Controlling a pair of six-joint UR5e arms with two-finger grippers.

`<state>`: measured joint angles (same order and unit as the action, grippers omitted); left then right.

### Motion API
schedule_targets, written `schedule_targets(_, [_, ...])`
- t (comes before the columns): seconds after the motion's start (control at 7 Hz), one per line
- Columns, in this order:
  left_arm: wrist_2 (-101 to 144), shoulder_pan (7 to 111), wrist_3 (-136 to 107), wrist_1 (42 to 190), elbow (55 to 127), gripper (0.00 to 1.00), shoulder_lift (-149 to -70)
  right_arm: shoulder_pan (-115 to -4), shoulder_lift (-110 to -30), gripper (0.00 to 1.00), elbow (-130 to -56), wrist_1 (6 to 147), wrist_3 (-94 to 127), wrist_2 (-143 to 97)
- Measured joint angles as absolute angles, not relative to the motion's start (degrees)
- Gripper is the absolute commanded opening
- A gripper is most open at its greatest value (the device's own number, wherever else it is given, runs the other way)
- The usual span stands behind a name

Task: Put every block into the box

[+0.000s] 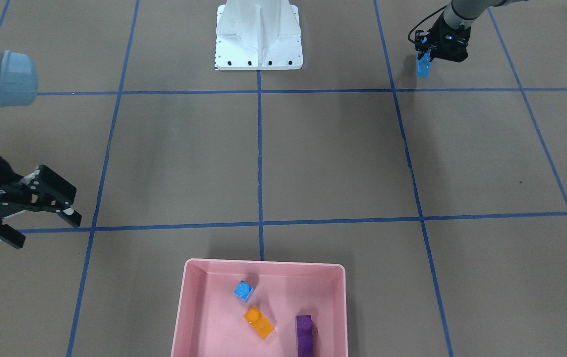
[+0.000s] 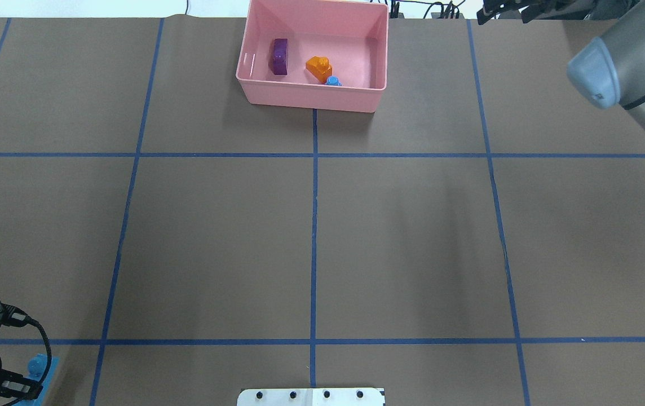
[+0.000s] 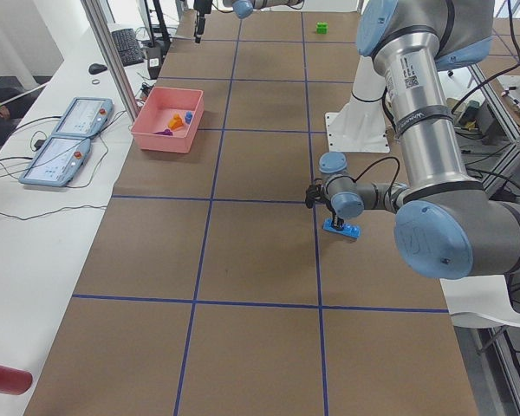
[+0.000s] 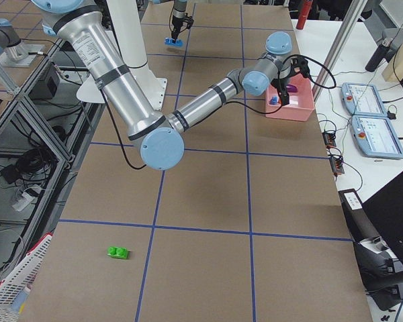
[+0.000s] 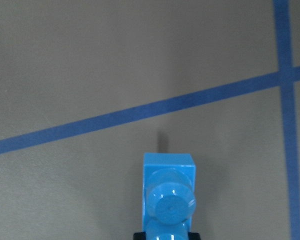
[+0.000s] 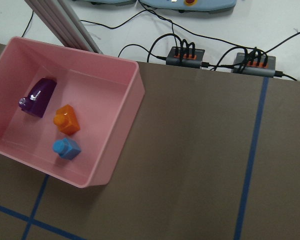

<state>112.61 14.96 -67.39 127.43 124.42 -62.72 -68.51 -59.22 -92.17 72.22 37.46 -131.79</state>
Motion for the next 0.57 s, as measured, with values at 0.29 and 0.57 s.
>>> schedule_targets(0.29, [113.8, 19.4, -68.9, 127.4, 129.0, 0.00, -63.6, -71.5, -66.0, 0.99, -93.9, 72.2, 33.9, -133.1])
schedule_targets(0.57, [119.3, 28.8, -69.1, 127.4, 131.4, 0.00, -68.4, -73.6, -72.5, 0.99, -94.2, 72.4, 28.9, -133.3])
